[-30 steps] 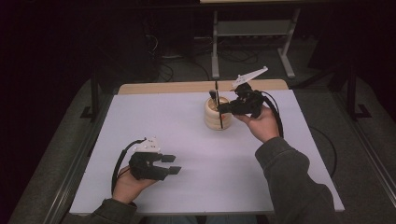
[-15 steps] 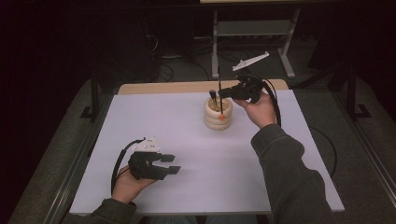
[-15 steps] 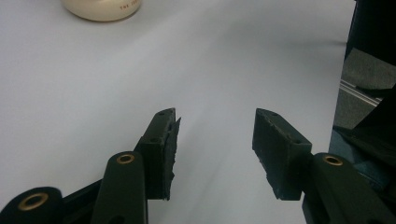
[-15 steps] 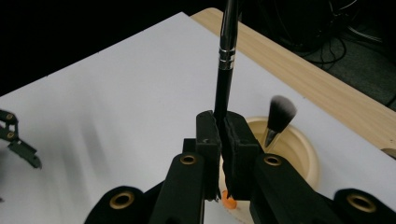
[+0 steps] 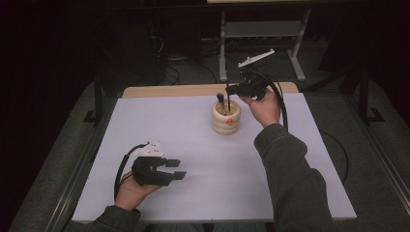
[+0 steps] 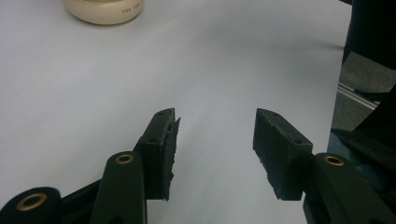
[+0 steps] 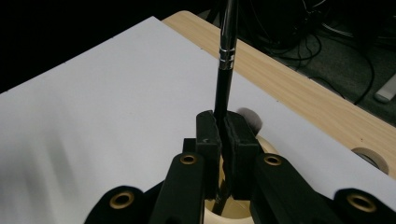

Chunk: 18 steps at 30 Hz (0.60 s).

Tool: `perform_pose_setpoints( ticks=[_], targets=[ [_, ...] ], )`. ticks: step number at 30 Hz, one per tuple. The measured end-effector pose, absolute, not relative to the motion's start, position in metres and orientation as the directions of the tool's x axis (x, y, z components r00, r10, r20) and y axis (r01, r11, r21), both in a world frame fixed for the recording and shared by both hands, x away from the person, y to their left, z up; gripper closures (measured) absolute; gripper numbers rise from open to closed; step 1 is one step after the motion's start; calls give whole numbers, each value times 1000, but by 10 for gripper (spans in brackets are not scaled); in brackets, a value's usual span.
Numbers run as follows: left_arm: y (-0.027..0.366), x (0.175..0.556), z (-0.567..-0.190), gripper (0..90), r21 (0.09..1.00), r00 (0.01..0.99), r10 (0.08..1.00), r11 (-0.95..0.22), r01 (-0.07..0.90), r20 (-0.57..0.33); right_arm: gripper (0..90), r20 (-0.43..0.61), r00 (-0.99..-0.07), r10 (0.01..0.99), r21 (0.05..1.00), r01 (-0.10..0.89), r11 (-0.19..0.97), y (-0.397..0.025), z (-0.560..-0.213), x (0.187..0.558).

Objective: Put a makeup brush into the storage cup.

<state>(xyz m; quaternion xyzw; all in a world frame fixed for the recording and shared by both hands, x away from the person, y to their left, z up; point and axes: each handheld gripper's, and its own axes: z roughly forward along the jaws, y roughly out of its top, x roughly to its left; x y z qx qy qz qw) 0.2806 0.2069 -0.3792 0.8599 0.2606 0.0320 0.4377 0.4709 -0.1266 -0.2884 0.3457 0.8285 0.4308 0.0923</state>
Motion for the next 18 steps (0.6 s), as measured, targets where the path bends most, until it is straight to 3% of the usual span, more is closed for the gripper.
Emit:
perform_pose_setpoints(
  ticks=[18],
  targets=[
    [207, 280, -378, 485, 767, 858, 481, -479, 427, -177, 844, 165, -709, 686, 773, 525, 357, -129, -298, 477]
  ],
)
